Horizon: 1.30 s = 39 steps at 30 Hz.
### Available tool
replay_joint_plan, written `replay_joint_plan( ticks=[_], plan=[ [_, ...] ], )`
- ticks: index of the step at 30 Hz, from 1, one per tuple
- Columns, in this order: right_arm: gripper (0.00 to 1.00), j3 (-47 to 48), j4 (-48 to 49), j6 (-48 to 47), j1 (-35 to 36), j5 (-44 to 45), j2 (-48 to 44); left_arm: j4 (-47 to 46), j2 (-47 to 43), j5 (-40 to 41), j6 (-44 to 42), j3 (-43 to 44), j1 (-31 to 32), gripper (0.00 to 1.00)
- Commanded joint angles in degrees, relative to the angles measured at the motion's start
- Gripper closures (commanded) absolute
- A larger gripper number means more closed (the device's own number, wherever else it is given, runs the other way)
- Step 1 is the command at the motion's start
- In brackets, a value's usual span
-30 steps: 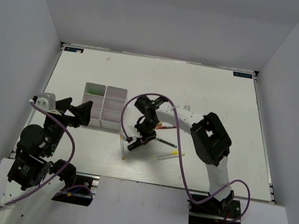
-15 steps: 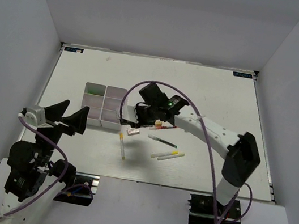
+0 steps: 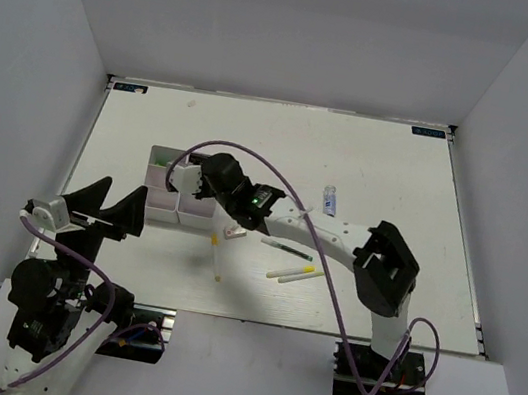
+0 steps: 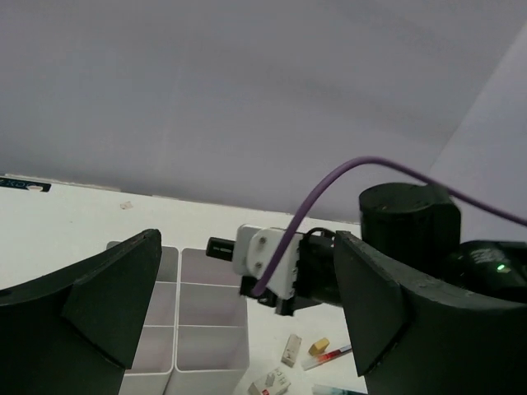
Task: Sort the stationery into containers
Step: Pick up the pen from the center of the board, then place the pen in the storage box.
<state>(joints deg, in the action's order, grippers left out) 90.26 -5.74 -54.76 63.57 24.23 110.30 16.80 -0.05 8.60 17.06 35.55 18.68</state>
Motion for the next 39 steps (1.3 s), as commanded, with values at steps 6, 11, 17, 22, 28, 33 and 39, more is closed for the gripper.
replay_joint_plan(
  ticks=[6,11,17,22,28,33,39],
  plan=[
    [1.0,3.87,23.55,-16.85,3.22,11.46,6.23,1.04,-5.48,2.03,0.43,0.57,-1.71,0.06],
    [1.0,5.89,24.11,-19.59,3.93,9.8,8.26,1.04,-5.48,2.03,0.43,0.57,-2.86,0.06],
    [1.0,3.26,30.96,-31.78,4.54,10.31,10.72,1.04,-5.48,2.03,0.96,0.57,-3.91,0.06],
    [1.0,7.37,21.84,-35.33,4.46,10.75,13.01,1.04,-5.48,2.03,0.96,0.57,-4.44,0.06],
    [1.0,15.02,7.94,-35.24,4.46,10.93,16.78,1.04,-5.48,1.51,0.96,0.57,-4.97,0.06],
    [1.0,18.11,2.5,-36.64,4.54,11.81,19.5,1.04,-5.48,1.51,0.96,0.57,-4.97,0.06],
    [1.0,24.87,-3.66,-38.58,4.46,13.3,22.5,1.04,-5.48,1.51,0.96,0.57,-4.97,0.06]
  ],
)
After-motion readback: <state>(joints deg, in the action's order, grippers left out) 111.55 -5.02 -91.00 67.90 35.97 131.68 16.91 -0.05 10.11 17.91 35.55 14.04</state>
